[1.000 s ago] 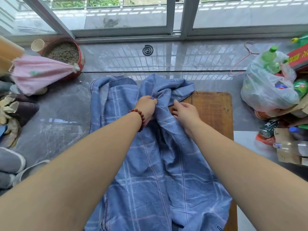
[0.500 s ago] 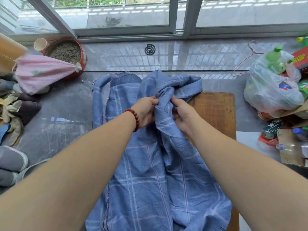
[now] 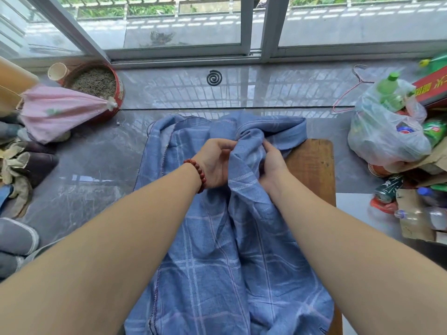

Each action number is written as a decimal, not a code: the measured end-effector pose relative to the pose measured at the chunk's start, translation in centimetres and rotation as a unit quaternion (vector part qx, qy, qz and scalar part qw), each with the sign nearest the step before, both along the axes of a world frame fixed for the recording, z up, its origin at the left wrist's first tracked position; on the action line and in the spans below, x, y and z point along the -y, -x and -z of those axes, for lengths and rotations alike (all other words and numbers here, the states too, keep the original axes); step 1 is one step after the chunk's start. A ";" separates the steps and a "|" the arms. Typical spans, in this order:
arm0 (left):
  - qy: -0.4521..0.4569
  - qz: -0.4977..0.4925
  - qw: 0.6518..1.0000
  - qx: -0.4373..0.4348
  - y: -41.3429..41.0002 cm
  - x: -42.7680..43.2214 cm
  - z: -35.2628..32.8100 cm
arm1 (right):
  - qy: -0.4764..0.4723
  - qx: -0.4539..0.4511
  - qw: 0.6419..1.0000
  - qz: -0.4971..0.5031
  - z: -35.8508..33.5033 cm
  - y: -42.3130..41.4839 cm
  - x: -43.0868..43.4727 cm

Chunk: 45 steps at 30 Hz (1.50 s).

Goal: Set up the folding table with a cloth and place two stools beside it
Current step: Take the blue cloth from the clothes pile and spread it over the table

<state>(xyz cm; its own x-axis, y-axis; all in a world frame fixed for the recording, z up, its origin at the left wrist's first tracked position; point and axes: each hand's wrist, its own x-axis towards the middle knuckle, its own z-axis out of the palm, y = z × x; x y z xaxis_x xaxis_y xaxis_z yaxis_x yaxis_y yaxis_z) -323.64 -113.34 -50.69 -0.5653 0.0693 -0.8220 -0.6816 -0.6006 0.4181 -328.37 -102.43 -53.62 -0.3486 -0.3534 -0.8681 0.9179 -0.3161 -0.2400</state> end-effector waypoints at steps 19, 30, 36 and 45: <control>0.066 -0.098 0.992 0.038 -1.9 2.2 0.4 | -0.128 -0.054 0.990 0.027 1.2 -0.4 0.9; 0.120 -0.129 0.984 0.000 -0.6 2.5 -0.7 | -0.320 -0.183 0.929 -0.013 -0.7 2.6 -3.2; 0.197 -0.124 0.972 -0.015 0.9 1.0 -1.4 | -0.416 -0.237 0.875 -0.074 -2.6 6.2 -5.8; 0.342 0.149 0.927 -0.044 0.3 -3.3 1.1 | -0.387 -0.316 0.862 -0.082 -2.0 5.3 -7.7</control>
<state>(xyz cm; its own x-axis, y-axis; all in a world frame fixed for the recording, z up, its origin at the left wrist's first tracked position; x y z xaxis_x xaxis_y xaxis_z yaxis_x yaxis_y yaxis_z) -323.98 -110.04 -51.77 -0.6716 -0.2883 -0.6826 -0.7198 0.0351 0.6933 -333.63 -94.71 -51.62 -0.8384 0.1570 -0.5219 0.5445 0.2854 -0.7887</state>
